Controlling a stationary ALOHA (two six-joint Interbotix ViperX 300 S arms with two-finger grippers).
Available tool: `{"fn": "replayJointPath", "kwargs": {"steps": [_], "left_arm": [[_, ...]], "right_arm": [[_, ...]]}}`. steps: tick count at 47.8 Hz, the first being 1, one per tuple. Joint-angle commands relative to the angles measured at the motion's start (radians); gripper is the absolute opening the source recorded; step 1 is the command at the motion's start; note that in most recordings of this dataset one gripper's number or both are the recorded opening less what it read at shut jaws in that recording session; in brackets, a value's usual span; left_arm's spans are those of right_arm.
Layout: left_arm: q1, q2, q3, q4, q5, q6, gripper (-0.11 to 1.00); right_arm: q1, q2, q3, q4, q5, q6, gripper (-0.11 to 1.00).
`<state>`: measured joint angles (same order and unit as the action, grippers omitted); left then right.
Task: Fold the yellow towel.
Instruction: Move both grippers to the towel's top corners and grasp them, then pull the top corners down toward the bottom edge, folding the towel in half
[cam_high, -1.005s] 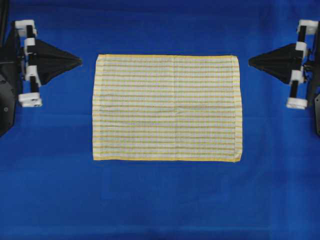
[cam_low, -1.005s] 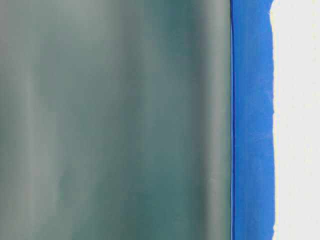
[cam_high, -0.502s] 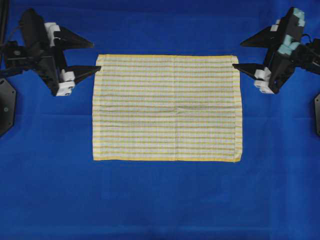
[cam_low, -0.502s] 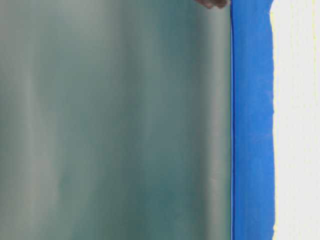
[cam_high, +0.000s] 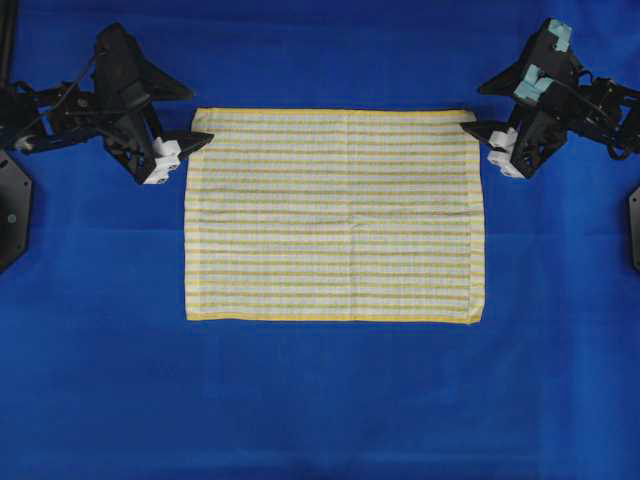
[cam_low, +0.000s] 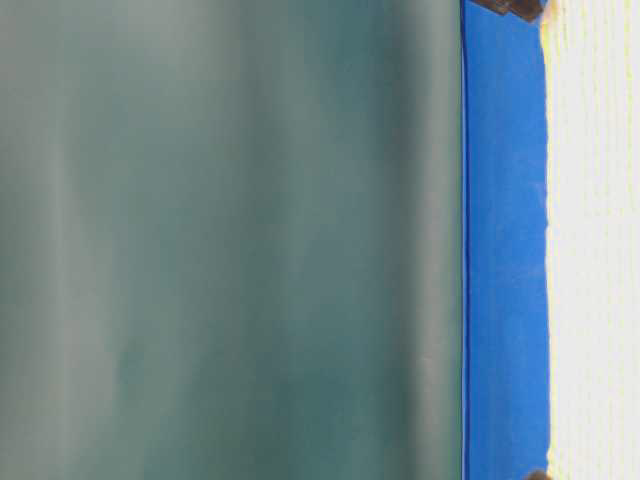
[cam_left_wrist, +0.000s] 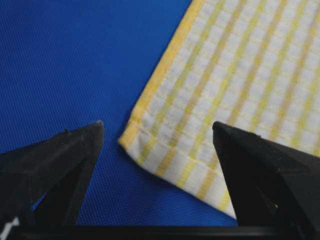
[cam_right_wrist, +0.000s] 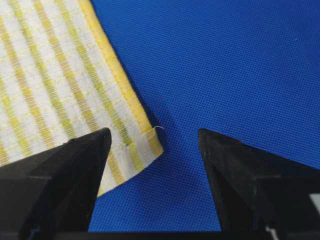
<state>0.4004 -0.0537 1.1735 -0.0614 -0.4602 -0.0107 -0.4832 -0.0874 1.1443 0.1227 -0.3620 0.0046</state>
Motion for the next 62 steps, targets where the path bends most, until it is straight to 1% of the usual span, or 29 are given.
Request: {"fn": "replayJointPath", "kwargs": {"steps": [1, 11, 16, 19, 21, 23, 25, 26, 28, 29, 32, 34, 46, 62], "left_arm": [[0.008, 0.035, -0.02, 0.0, -0.032, 0.0, 0.85], [0.021, 0.123, -0.044, -0.002, -0.041, 0.0, 0.85], [0.023, 0.137, -0.051, -0.002, -0.04, 0.0, 0.82], [0.025, 0.137, -0.051, -0.002, -0.038, 0.0, 0.76], [0.025, 0.138, -0.049, -0.002, -0.037, -0.002, 0.69], [0.023, 0.137, -0.048, -0.002, -0.032, -0.002, 0.59], [0.021, 0.137, -0.046, -0.002, -0.026, -0.002, 0.48], [0.02, 0.137, -0.048, -0.002, -0.021, -0.002, 0.4], [0.018, 0.137, -0.048, -0.002, -0.009, -0.002, 0.29], [0.017, 0.137, -0.049, -0.002, -0.002, -0.002, 0.23], [0.015, 0.137, -0.052, -0.002, 0.029, -0.002, 0.09], [0.015, 0.135, -0.055, -0.002, 0.041, -0.002, 0.03], [0.015, 0.115, -0.067, 0.0, 0.052, 0.0, 0.02], [0.012, 0.008, -0.084, -0.002, 0.091, 0.003, 0.02]], "right_arm": [[-0.006, 0.02, -0.017, 0.009, -0.031, 0.0, 0.71], [-0.008, 0.054, -0.018, 0.02, -0.038, 0.0, 0.68], [-0.008, 0.066, -0.02, 0.02, -0.038, -0.002, 0.6], [-0.008, 0.074, -0.02, 0.021, -0.04, -0.002, 0.51], [-0.006, 0.077, -0.02, 0.02, -0.04, -0.002, 0.41], [-0.003, 0.077, -0.02, 0.018, -0.041, -0.002, 0.32], [-0.002, 0.077, -0.02, 0.018, -0.044, -0.002, 0.2], [-0.002, 0.077, -0.02, 0.018, -0.046, -0.002, 0.15], [-0.002, 0.077, -0.018, 0.017, -0.048, -0.002, 0.07], [0.0, 0.077, -0.018, 0.017, -0.048, -0.003, 0.05], [0.0, 0.074, -0.018, 0.017, -0.048, -0.006, 0.05], [-0.002, 0.074, -0.02, 0.017, -0.048, -0.008, 0.05], [-0.002, 0.057, -0.023, 0.017, -0.052, -0.009, 0.05], [-0.005, -0.066, -0.018, 0.017, -0.028, -0.02, 0.05]]}}
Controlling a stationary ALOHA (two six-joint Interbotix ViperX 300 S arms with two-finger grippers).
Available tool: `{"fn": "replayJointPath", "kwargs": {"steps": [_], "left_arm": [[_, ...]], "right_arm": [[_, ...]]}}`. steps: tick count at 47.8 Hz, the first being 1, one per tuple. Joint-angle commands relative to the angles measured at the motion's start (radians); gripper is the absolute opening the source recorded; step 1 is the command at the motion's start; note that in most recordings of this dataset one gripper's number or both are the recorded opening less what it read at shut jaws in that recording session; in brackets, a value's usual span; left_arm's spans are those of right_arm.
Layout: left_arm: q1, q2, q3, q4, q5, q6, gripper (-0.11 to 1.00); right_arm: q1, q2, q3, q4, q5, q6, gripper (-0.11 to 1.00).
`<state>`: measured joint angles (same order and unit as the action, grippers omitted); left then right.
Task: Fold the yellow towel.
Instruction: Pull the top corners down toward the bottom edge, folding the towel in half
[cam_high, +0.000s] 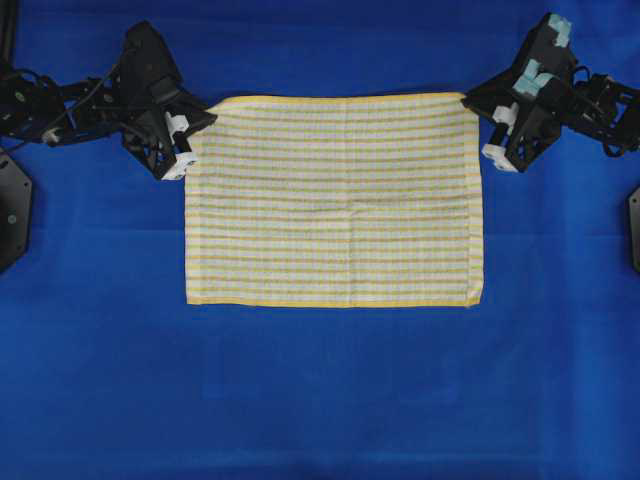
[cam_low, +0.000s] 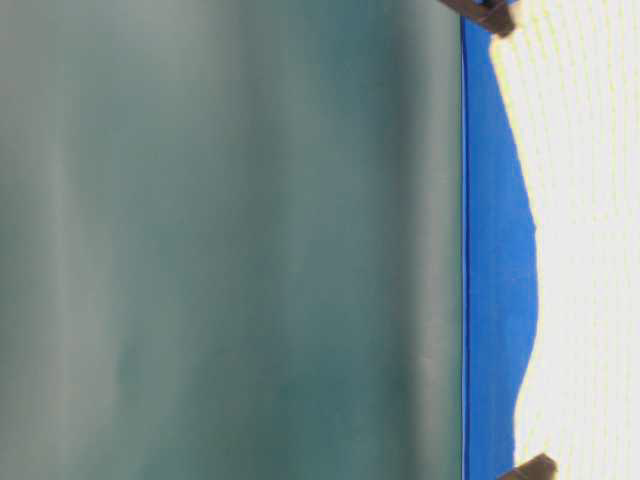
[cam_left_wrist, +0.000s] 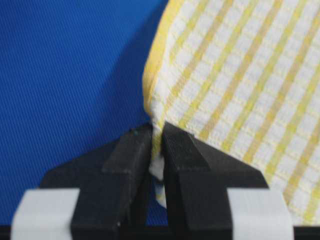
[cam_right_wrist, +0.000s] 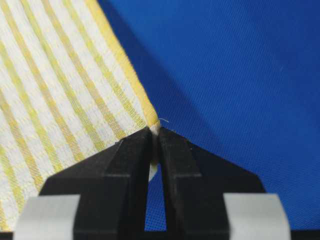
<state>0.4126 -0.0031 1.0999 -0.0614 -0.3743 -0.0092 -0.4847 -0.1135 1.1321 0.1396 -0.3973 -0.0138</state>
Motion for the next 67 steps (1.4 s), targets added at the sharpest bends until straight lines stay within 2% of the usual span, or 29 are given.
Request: {"fn": "replayJointPath", "kwargs": {"steps": [1, 22, 31, 40, 53, 63, 67], "left_arm": [[0.0, -0.051, -0.011, -0.002, 0.006, 0.002, 0.02], [-0.038, -0.083, 0.002, 0.0, 0.008, -0.002, 0.02], [-0.087, -0.137, 0.023, 0.0, 0.009, -0.003, 0.02], [-0.178, -0.221, 0.048, -0.002, 0.011, -0.015, 0.02], [-0.351, -0.321, 0.078, -0.002, 0.048, -0.129, 0.02], [-0.48, -0.342, 0.095, -0.002, 0.046, -0.17, 0.02], [-0.508, -0.347, 0.1, -0.002, 0.046, -0.181, 0.02]], "right_arm": [[-0.003, -0.044, -0.006, 0.0, 0.011, -0.002, 0.05], [0.012, -0.069, 0.002, -0.002, 0.052, 0.005, 0.05], [0.057, -0.123, 0.021, 0.002, 0.094, 0.014, 0.05], [0.135, -0.184, 0.051, 0.009, 0.121, 0.038, 0.05], [0.298, -0.288, 0.094, 0.011, 0.192, 0.14, 0.05], [0.42, -0.38, 0.104, 0.011, 0.27, 0.207, 0.05], [0.46, -0.4, 0.104, 0.009, 0.275, 0.219, 0.05]]}}
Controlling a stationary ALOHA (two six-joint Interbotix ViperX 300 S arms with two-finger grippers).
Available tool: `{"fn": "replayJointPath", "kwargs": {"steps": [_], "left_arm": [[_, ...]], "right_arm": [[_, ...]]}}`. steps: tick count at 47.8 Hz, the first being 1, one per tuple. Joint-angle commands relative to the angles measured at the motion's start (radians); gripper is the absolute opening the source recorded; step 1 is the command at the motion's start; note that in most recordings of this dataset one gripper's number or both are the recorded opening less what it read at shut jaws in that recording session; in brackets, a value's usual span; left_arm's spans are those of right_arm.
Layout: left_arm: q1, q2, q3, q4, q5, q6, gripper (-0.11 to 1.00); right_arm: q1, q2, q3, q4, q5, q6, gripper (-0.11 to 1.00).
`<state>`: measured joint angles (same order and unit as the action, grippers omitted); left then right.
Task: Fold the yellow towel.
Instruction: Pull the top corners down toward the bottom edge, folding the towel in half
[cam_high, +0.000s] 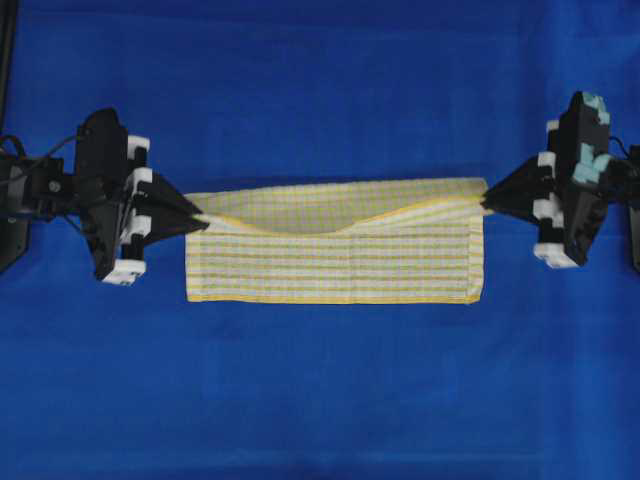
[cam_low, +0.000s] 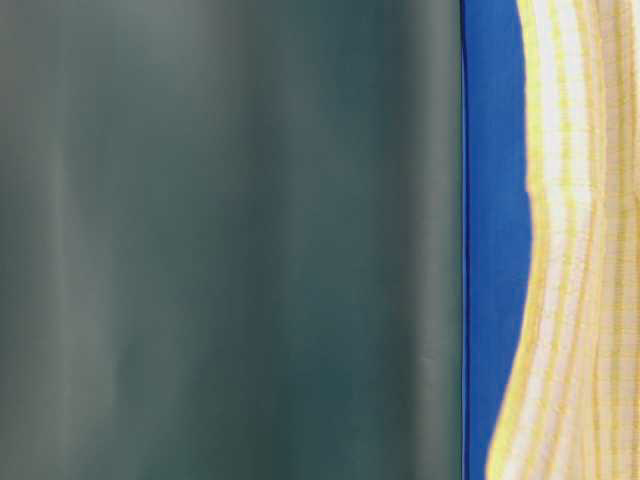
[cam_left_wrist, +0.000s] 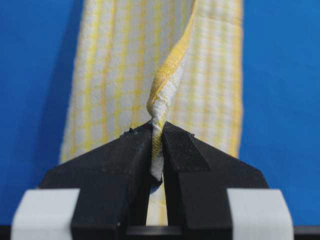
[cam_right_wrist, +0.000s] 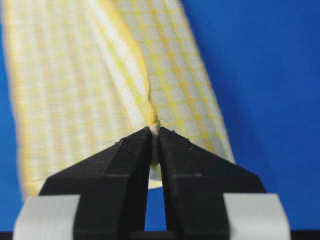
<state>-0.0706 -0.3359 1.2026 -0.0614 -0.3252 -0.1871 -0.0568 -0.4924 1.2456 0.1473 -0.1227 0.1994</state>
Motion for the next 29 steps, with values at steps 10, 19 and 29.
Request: {"fn": "replayJointPath", "kwargs": {"steps": [10, 19, 29], "left_arm": [[-0.057, -0.02, 0.0, -0.002, -0.003, -0.006, 0.02], [-0.081, -0.018, -0.002, -0.002, -0.003, -0.006, 0.02], [-0.109, -0.003, -0.006, -0.002, 0.005, -0.008, 0.02]], "right_arm": [[0.094, -0.014, -0.012, 0.006, 0.0, 0.043, 0.05], [0.114, 0.017, -0.02, 0.006, 0.0, 0.06, 0.05], [0.14, 0.074, -0.04, 0.008, 0.0, 0.06, 0.05]]}}
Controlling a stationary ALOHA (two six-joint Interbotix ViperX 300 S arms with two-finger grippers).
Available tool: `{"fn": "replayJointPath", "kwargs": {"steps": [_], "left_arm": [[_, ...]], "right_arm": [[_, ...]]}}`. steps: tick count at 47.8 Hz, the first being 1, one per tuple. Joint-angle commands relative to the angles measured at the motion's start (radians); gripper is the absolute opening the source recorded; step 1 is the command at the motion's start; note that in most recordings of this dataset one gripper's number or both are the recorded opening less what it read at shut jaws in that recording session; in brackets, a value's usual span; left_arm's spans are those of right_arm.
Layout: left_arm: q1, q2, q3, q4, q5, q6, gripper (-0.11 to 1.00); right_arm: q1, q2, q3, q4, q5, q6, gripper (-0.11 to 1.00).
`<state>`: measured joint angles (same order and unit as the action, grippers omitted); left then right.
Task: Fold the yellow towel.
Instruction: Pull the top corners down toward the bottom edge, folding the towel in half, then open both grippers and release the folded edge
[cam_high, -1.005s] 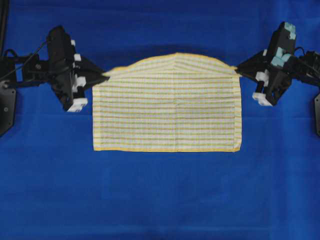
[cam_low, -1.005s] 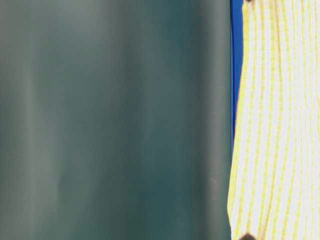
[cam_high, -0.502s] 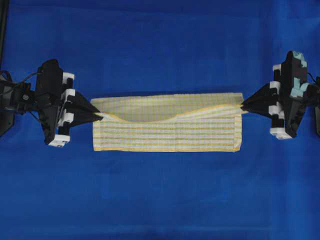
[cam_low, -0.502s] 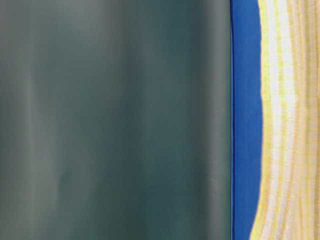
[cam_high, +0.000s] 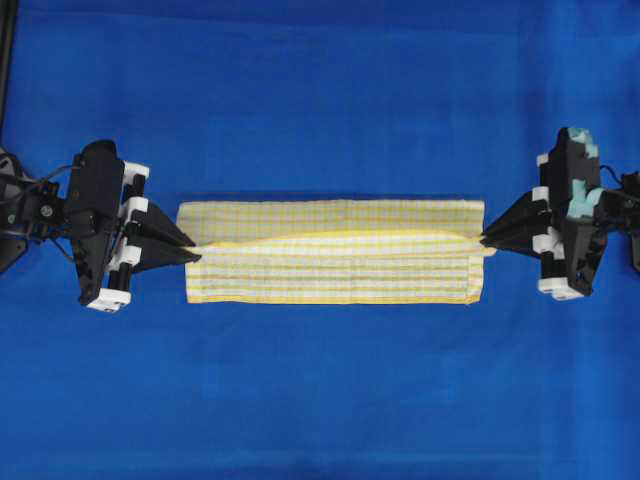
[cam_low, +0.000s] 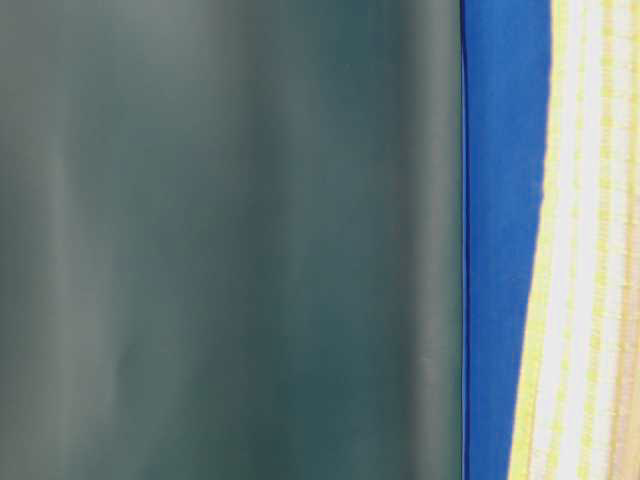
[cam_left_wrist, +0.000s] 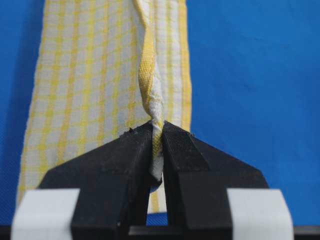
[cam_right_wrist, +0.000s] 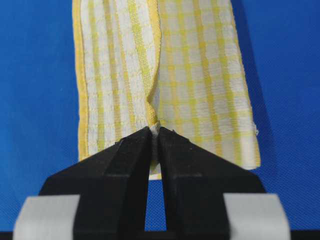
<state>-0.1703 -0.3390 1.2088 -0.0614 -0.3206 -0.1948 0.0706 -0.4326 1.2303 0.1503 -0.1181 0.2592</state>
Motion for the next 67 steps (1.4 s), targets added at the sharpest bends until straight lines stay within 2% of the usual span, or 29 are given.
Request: {"fn": "replayJointPath", "kwargs": {"steps": [1, 15, 24, 26, 29, 32, 37, 40, 43, 50, 57, 67], "left_arm": [[-0.011, 0.002, -0.012, -0.002, 0.002, 0.0, 0.02], [-0.011, 0.057, -0.031, -0.002, 0.011, -0.002, 0.02], [-0.011, 0.078, -0.051, -0.002, 0.011, -0.002, 0.03], [-0.011, 0.077, -0.051, -0.002, 0.011, -0.002, 0.06], [-0.011, 0.075, -0.052, -0.002, 0.011, -0.002, 0.17], [-0.011, 0.071, -0.055, -0.002, 0.011, -0.002, 0.32], [-0.011, 0.057, -0.063, -0.002, 0.017, 0.0, 0.65], [-0.011, 0.044, -0.067, -0.002, 0.029, 0.006, 0.76], [-0.006, 0.032, -0.071, -0.002, 0.048, 0.009, 0.74], [0.017, 0.02, -0.071, -0.002, 0.083, 0.011, 0.68], [0.061, 0.028, -0.075, -0.002, 0.098, 0.014, 0.68], [0.137, 0.077, -0.084, 0.003, 0.104, 0.026, 0.68]], "right_arm": [[0.015, 0.02, -0.026, 0.005, -0.005, 0.0, 0.05], [0.029, 0.107, -0.054, 0.006, -0.006, 0.0, 0.05], [0.04, 0.118, -0.063, 0.006, -0.006, 0.0, 0.06], [0.043, 0.117, -0.064, 0.006, -0.006, 0.0, 0.06], [0.048, 0.117, -0.064, 0.006, -0.006, 0.0, 0.07], [0.051, 0.115, -0.067, 0.006, -0.006, 0.0, 0.19], [0.051, 0.101, -0.074, 0.003, -0.006, -0.005, 0.52], [0.051, 0.08, -0.069, -0.005, -0.006, -0.009, 0.72], [0.051, 0.058, -0.066, -0.011, -0.006, -0.009, 0.82], [0.031, 0.008, -0.048, -0.014, -0.006, -0.011, 0.73], [-0.014, -0.005, -0.04, -0.014, -0.005, -0.011, 0.74], [-0.11, 0.066, -0.058, -0.015, -0.003, -0.012, 0.74]]}}
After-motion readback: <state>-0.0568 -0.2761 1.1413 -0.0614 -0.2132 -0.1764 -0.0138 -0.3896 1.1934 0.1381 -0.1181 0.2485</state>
